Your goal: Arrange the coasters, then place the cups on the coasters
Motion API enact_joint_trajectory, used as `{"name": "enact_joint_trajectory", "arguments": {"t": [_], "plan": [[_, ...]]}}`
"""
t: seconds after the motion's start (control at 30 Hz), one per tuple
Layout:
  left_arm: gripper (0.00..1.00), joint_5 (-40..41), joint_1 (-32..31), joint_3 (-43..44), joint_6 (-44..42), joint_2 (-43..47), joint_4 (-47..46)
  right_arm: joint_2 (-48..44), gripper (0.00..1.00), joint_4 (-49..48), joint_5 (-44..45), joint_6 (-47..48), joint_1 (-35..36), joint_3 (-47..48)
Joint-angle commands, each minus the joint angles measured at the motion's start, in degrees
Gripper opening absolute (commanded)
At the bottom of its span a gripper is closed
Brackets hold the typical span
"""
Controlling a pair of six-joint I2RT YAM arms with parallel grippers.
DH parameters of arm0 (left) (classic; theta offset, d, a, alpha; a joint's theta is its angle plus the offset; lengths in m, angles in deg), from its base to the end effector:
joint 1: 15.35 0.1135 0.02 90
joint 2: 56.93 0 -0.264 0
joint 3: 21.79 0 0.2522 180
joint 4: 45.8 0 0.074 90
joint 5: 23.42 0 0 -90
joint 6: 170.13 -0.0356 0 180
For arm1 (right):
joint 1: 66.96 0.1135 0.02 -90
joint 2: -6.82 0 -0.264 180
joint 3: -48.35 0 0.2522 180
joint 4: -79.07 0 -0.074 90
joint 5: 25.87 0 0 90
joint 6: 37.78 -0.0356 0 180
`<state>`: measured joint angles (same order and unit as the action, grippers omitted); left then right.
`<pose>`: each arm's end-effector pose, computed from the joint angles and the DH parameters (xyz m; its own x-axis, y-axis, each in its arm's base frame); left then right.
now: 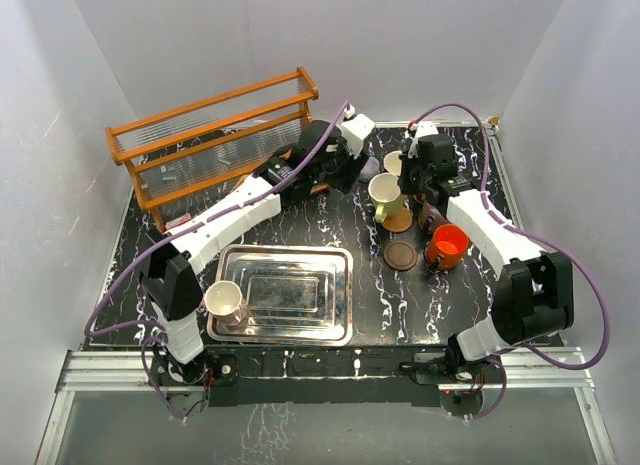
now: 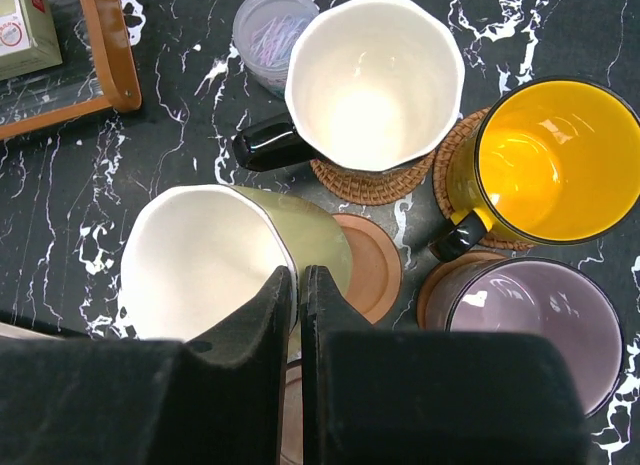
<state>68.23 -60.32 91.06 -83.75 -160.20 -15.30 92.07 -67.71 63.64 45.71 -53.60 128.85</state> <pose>0.3061 -0.3043 0.3733 -0.2087 0.2977 -0.9316 0.7020 0.7088 0.0692 0.3267 0.0779 0.2883 -0.6217 -0.0311 -0.7827 -0.1682 0.9812 0.0946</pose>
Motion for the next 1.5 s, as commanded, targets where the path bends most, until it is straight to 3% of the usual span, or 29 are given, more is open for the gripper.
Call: {"name": "enact_joint_trajectory", "arguments": {"t": [0.0,0.93,1.47], "plan": [[0.46,-0.5,0.0,-2.4,-2.9,3.2,0.1,-3.9,0.00,-6.0,1.1,-0.6,-0.4,2.3],[0.48,-1.6,0.1,-5.5,-4.0,3.8,-0.5,-5.5,0.00,-5.6,-1.5,-5.0,-1.4,-2.3],[0.49,-2.5,0.1,-5.5,-3.8,3.4,-0.3,-2.8,0.00,-6.2,-6.4,-10.2,-7.0,-2.8]]}}
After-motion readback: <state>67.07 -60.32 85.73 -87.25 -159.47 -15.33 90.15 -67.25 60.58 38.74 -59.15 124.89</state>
